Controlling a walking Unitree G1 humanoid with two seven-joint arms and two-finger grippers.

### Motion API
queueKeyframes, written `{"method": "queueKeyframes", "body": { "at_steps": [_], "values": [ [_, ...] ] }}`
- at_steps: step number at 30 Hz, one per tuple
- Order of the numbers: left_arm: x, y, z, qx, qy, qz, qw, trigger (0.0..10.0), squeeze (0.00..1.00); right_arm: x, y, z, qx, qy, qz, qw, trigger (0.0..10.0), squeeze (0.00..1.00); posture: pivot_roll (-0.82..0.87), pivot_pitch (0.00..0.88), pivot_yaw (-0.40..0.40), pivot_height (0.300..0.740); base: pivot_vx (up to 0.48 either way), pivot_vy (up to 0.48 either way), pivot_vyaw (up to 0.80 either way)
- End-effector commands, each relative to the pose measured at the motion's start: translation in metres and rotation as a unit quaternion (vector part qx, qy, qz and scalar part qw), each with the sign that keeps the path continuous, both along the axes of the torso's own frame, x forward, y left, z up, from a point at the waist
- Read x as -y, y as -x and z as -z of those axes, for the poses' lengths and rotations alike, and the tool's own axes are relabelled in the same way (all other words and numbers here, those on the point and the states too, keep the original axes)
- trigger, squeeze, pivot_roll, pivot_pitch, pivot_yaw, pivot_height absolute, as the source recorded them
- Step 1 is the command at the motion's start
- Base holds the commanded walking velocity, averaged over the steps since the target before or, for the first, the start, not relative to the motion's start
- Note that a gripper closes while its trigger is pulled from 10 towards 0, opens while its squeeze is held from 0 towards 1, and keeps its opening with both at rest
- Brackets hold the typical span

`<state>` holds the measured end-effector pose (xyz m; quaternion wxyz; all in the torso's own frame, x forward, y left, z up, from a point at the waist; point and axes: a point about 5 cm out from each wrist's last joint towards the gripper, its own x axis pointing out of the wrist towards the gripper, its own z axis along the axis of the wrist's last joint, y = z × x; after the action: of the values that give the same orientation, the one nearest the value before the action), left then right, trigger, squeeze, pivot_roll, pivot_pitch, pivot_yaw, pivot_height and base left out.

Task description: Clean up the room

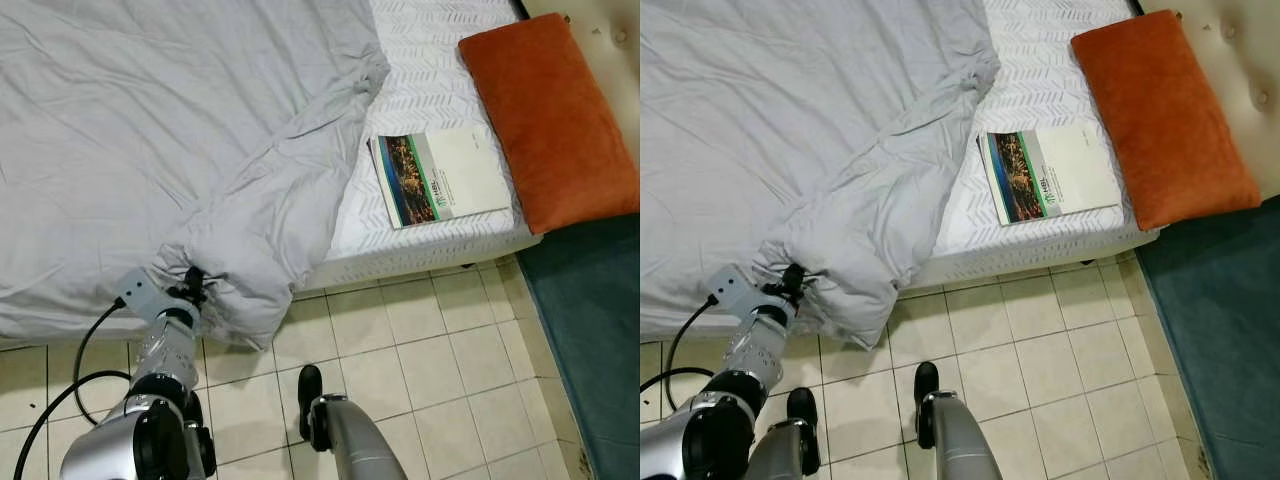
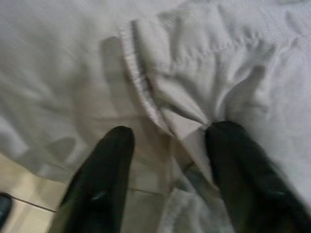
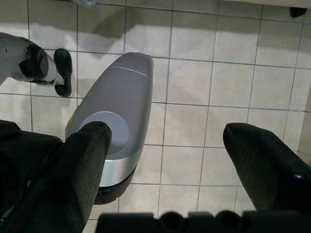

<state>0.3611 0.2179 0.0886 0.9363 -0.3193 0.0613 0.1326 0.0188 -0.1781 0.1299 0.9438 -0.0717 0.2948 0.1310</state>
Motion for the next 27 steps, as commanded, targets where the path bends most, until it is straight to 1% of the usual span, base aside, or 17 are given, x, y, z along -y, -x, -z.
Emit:
{"method": "queueKeyframes", "body": {
  "at_steps": [1,2,5,7,9,10,15,18,21,22,23,25,26,27],
  "values": [
    [0.007,0.007,0.016,-0.030,0.023,0.010,0.999,1.4,0.00,0.003,0.008,0.001,-0.023,0.010,0.003,1.000,10.0,0.00,-0.49,0.688,-0.292,0.740,0.000,0.000,0.00],
    [0.005,0.005,0.013,-0.026,0.017,0.010,0.999,0.0,0.00,0.003,0.008,0.001,-0.023,0.011,0.003,1.000,10.0,0.00,-0.50,0.683,-0.289,0.740,0.000,0.000,0.00],
    [0.006,0.000,0.004,-0.017,0.001,0.023,1.000,0.0,0.00,0.003,0.010,0.002,-0.025,0.012,0.006,1.000,10.0,0.00,-0.48,0.680,-0.278,0.740,0.000,0.000,0.00],
    [0.007,-0.002,0.003,-0.016,-0.003,0.029,0.999,0.0,0.00,0.004,0.011,0.003,-0.025,0.012,0.006,1.000,10.0,0.00,-0.48,0.680,-0.276,0.740,0.000,0.000,0.00],
    [0.009,-0.004,-0.001,-0.017,-0.018,0.041,0.999,0.0,0.00,0.002,0.010,0.007,-0.025,0.010,0.005,1.000,10.0,0.00,-0.46,0.675,-0.268,0.740,0.000,0.000,0.00],
    [0.009,-0.004,-0.001,-0.017,-0.018,0.041,0.999,0.0,0.00,0.002,0.010,0.007,-0.025,0.010,0.005,1.000,10.0,0.00,-0.46,0.675,-0.268,0.740,0.000,0.000,0.00],
    [0.011,-0.006,-0.004,-0.023,-0.062,0.069,0.995,0.0,0.00,0.001,0.006,0.010,-0.020,0.008,0.003,1.000,10.0,0.00,-0.44,0.665,-0.258,0.740,0.000,0.000,0.00],
    [0.012,-0.008,-0.007,-0.016,-0.061,0.073,0.995,0.0,0.00,0.002,0.004,0.013,-0.019,0.008,0.002,1.000,10.0,0.00,-0.43,0.666,-0.256,0.740,0.000,0.000,0.00],
    [0.020,-0.010,-0.009,-0.011,-0.082,0.102,0.991,0.0,0.00,0.001,0.002,0.016,-0.016,0.006,0.001,1.000,10.0,0.00,-0.41,0.665,-0.251,0.740,0.000,0.000,0.00],
    [0.020,-0.010,-0.009,-0.011,-0.082,0.102,0.991,0.0,0.00,0.001,0.002,0.016,-0.016,0.006,0.001,1.000,10.0,0.00,-0.41,0.665,-0.251,0.740,0.000,0.000,0.00],
    [0.027,-0.012,-0.011,-0.008,-0.103,0.126,0.987,0.0,0.00,0.000,-0.001,0.017,-0.013,0.005,0.000,1.000,10.0,0.00,-0.40,0.661,-0.244,0.740,0.000,0.000,0.00],
    [0.037,-0.013,-0.012,-0.005,-0.126,0.160,0.979,0.0,0.00,-0.001,-0.004,0.019,-0.009,0.003,0.001,1.000,10.0,0.00,-0.38,0.657,-0.235,0.740,0.000,0.000,0.00],
    [0.037,-0.013,-0.012,-0.005,-0.126,0.160,0.979,0.0,0.00,-0.001,-0.004,0.019,-0.009,0.003,0.001,1.000,10.0,0.00,-0.38,0.657,-0.235,0.740,0.000,0.000,0.00],
    [0.043,-0.014,-0.013,-0.002,-0.135,0.176,0.975,0.0,0.00,-0.001,-0.006,0.021,-0.007,0.002,0.002,1.000,10.0,0.00,-0.36,0.659,-0.225,0.740,0.000,0.000,0.00]
  ]
}}
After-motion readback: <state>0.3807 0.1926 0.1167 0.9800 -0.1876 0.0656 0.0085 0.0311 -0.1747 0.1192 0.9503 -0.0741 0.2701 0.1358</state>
